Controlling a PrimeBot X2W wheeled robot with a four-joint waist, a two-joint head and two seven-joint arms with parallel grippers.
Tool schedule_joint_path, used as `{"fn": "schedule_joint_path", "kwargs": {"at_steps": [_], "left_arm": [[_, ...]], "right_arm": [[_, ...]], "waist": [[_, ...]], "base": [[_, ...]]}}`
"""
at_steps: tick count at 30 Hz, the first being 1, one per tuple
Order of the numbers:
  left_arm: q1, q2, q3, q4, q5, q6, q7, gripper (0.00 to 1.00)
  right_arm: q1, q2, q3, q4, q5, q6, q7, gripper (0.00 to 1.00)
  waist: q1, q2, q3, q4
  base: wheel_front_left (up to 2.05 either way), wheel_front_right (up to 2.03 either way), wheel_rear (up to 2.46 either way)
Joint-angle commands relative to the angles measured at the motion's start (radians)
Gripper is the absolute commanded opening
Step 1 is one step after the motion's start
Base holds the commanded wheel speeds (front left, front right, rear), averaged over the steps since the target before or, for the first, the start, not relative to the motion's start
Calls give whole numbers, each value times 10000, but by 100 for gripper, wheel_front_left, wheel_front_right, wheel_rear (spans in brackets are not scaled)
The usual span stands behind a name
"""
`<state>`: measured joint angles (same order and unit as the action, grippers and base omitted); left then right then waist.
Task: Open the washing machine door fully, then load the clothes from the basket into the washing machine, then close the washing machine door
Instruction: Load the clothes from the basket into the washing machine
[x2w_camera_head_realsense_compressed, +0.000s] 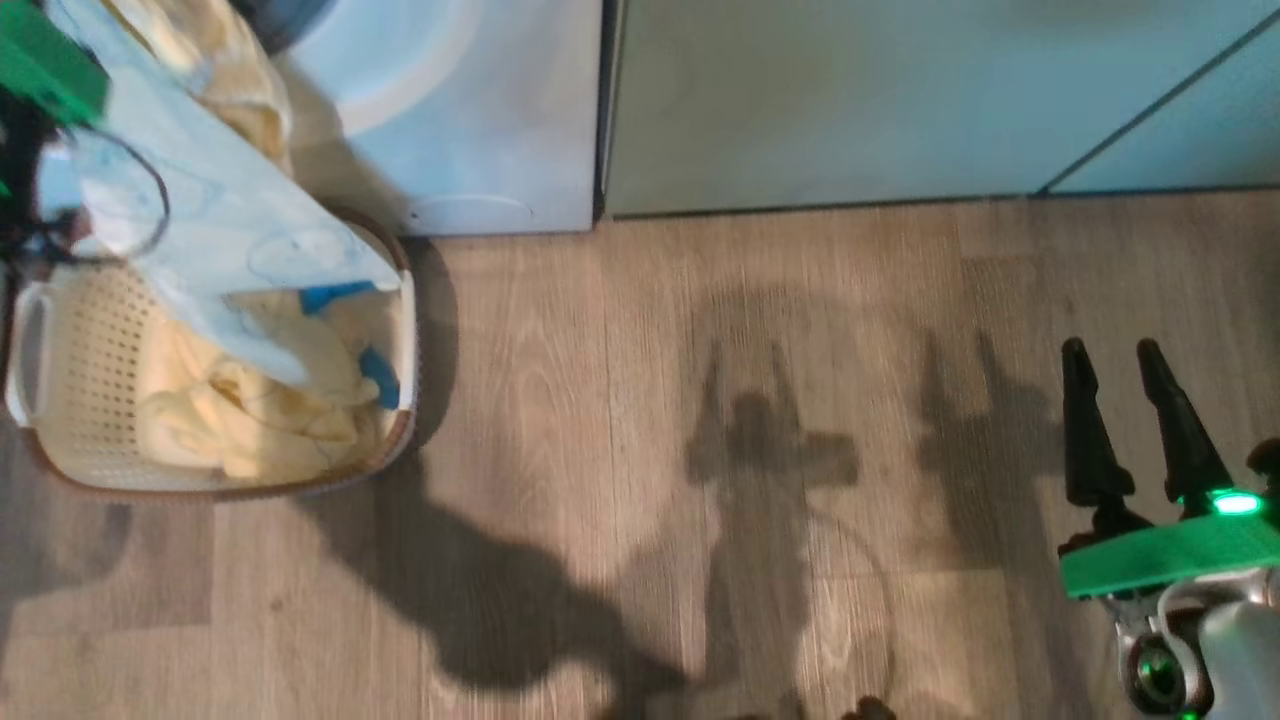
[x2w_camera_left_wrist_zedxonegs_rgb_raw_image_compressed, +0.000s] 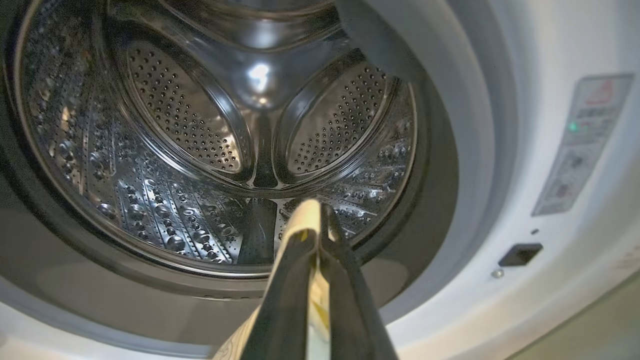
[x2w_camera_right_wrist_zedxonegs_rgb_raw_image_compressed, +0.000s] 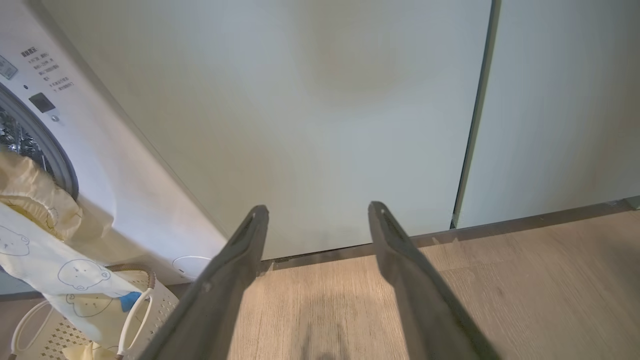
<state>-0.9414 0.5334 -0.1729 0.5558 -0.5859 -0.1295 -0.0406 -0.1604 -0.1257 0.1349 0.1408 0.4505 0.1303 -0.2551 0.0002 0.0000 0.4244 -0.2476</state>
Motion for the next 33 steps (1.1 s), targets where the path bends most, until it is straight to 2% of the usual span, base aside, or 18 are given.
{"fn": "schedule_joint_path", "kwargs": {"at_steps": [1, 7, 23, 29, 33], "left_arm": [[-773, 633, 359, -90, -278, -11, 89, 0], [-2336, 885, -52, 758, -386, -11, 489, 0], [-6439, 1279, -1294, 3444, 481, -11, 998, 0], [-7667, 1402, -1821, 4179, 1140, 25, 412, 0], [-8207, 1346, -1912, 4447, 1402, 235, -498, 0]], "right_arm": [[-255, -93, 193, -325, 70, 4, -67, 100], [-794, -34, 336, -402, 135, 4, -67, 100], [-1890, 217, 791, -486, 273, 4, -67, 100], [-2066, 246, 994, -441, 315, 4, -67, 100], [-2139, 271, 1052, -434, 344, 4, -67, 100]], "waist": [[-2, 0, 382, -134], [-2, 0, 1364, -293], [-2, 0, 3463, -964], [-2, 0, 3876, -1314], [-2, 0, 4019, -1462]], "base": [[0, 0, 0], [0, 0, 0], [0, 0, 0], [0, 0, 0], [0, 0, 0]]}}
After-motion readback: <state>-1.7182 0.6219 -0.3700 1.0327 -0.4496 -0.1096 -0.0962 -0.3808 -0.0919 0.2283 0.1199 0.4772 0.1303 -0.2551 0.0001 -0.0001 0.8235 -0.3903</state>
